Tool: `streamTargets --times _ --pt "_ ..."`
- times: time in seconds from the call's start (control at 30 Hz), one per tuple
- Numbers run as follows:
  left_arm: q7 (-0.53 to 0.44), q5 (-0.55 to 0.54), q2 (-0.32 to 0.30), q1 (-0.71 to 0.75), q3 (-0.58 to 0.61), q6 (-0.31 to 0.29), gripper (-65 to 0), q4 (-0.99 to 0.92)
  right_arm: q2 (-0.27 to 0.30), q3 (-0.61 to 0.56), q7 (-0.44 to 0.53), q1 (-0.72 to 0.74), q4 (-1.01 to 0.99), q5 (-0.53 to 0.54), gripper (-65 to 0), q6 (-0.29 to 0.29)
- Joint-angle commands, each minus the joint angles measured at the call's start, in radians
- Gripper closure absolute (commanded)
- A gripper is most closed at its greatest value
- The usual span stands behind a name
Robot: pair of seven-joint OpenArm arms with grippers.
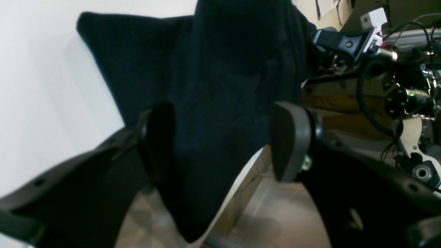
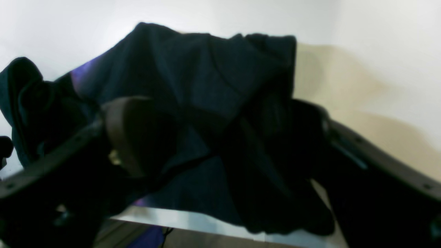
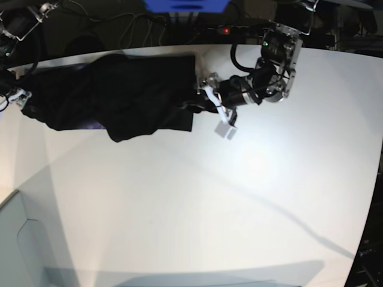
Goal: Fold the T-shirt properly
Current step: 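Hold the folded end down with the left gripper, right gripper holding the other end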
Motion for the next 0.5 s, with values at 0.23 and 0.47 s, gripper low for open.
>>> streamTargets --times 0.23,0.47 --pt "-0.012 -0.026 -0.001 -0.009 -0.004 -0.008 -41.4 0.021 0.014 0.007 -0.021 -0.004 0.006 -0.014 -36.6 -0.004" --pt "-0.012 -0.026 -0.001 -0.011 -0.004 -0.008 -41.4 0.021 0.014 0.007 -0.021 -0.001 0.006 -0.014 -26.1 -0.004"
